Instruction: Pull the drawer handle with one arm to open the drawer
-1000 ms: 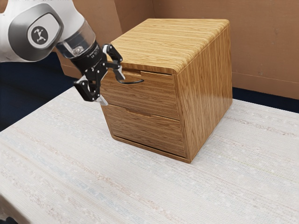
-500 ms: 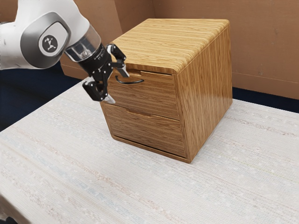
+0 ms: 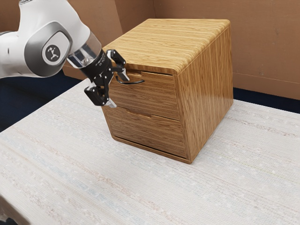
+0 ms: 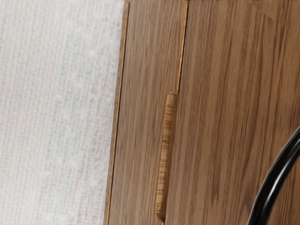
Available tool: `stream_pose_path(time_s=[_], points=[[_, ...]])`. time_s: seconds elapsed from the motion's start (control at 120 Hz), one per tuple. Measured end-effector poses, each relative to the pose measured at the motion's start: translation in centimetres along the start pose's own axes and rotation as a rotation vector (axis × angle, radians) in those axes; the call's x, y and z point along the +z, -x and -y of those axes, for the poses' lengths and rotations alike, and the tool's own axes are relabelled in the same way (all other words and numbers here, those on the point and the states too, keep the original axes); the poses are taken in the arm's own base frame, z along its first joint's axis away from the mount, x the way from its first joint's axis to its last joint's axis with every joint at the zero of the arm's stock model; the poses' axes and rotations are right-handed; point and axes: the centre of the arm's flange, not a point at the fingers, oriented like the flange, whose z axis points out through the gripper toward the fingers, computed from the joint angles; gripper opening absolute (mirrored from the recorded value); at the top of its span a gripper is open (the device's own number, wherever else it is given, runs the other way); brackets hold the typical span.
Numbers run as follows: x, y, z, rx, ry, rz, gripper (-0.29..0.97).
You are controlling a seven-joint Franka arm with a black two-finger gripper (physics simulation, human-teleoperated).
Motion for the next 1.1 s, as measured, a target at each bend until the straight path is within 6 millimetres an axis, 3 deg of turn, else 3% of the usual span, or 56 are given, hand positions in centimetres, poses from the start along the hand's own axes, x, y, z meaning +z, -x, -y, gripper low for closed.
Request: stream_pose_path(time_s=[0.208, 0.5, 0.617, 0.858, 1.1], points=[[0.4, 0.1, 0.1, -0.002, -0.004, 0.001, 0.66], [0.3, 0.1, 0.1, -0.004, -0.002, 0.001, 0.48], [-0.1, 0.1, 0.3, -0.005, 0.0, 0.001, 0.38], [-0.9, -0.3, 1.2, -0.01, -0.001, 0.003, 0.05], [-1.8, -0.8, 3.3, -0.009, -0.006, 0.007, -0.06]])
